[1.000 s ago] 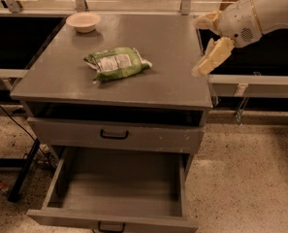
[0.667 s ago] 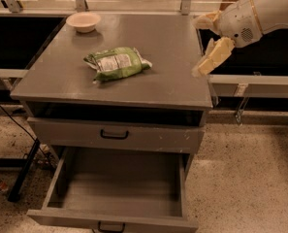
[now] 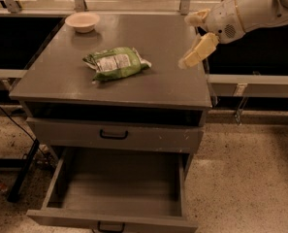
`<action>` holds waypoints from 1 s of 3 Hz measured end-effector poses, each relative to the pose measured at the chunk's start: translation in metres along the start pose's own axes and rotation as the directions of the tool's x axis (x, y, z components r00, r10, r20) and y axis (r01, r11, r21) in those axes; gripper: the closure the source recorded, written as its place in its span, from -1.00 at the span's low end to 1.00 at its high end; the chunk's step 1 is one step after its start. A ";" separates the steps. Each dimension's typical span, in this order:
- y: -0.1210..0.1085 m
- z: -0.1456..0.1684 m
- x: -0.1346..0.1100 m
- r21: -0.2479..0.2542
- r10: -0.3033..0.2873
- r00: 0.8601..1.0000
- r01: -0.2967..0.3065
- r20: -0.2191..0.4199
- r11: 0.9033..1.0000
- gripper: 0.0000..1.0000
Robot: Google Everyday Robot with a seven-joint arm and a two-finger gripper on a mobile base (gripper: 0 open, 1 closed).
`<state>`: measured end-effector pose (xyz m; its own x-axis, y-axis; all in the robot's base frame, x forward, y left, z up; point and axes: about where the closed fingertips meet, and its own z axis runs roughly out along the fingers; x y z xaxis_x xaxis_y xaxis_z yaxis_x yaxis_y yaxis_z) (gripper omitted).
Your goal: Place green jalapeno chip bag into middle drawer
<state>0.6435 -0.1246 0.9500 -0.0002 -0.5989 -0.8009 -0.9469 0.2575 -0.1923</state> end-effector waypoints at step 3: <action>-0.033 0.055 -0.024 -0.010 -0.021 0.998 0.020 -0.053 1.000 -1.00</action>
Offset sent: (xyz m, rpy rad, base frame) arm 0.0680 0.0630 0.0020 0.0248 0.0284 0.0673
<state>0.6918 -0.0769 0.9449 0.0024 -0.6431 -0.7658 -0.9499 0.2380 -0.2028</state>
